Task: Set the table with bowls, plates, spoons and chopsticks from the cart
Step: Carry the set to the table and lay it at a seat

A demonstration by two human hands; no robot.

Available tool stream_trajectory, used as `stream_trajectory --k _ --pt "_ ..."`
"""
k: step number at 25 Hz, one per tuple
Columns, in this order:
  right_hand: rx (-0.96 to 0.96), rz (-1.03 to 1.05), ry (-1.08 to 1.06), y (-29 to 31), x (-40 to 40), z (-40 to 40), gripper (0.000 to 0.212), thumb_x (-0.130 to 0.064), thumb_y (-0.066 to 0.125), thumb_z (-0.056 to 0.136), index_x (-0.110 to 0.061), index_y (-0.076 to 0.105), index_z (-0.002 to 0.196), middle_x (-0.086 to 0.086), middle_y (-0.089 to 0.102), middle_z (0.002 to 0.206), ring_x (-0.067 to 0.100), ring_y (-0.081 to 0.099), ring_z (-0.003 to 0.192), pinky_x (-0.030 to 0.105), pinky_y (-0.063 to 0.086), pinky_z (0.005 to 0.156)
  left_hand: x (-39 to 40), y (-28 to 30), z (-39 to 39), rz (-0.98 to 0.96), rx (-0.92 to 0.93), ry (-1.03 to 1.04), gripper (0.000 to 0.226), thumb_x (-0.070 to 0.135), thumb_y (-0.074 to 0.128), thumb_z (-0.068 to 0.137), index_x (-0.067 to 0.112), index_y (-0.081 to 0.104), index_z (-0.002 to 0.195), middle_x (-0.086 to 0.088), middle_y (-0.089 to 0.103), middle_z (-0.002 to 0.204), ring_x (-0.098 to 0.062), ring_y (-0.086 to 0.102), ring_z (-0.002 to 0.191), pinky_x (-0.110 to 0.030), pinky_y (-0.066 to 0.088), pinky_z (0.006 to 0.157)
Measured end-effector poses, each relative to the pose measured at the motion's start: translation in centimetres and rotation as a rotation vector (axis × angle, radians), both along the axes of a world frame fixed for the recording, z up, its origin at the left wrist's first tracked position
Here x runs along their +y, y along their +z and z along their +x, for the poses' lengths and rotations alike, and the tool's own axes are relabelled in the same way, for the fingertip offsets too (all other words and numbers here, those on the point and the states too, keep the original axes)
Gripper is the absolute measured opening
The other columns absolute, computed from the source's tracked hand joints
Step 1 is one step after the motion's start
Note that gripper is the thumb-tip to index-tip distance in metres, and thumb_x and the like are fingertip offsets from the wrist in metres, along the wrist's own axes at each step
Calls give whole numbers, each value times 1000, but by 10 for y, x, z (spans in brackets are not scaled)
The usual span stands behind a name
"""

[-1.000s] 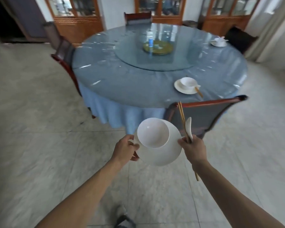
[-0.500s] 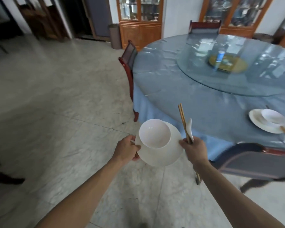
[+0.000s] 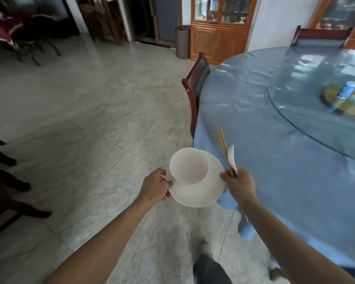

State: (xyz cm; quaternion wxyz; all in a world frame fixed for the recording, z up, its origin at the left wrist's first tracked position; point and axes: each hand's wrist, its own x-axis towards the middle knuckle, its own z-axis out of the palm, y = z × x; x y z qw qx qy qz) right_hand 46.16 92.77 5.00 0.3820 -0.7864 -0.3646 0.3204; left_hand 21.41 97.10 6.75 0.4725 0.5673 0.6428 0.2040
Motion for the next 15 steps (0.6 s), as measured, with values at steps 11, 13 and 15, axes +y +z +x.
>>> stream_trajectory --k 11,13,15 --pt "-5 -39 202 13 198 25 30 -19 68 83 -17 48 61 -5 47 53 12 43 50 27 33 48 157 12 19 -3 110 95 18 14 59 87 18 60 104 -1 75 86 -12 65 50 -18 42 45" --pt "-23 -39 227 14 233 20 31 -20 68 83 -19 47 60 -6 47 52 11 43 48 25 32 47 189 11 14 0 121 107 17 17 60 87 20 60 103 2 75 87 -11 63 48 -21 42 50" --pt "-33 -31 246 12 270 13 32 -20 68 84 -20 48 60 -7 48 52 7 45 45 21 32 44 223 7 6 5 121 129 17 18 61 86 22 60 102 3 74 86 -10 62 47 -19 41 50"
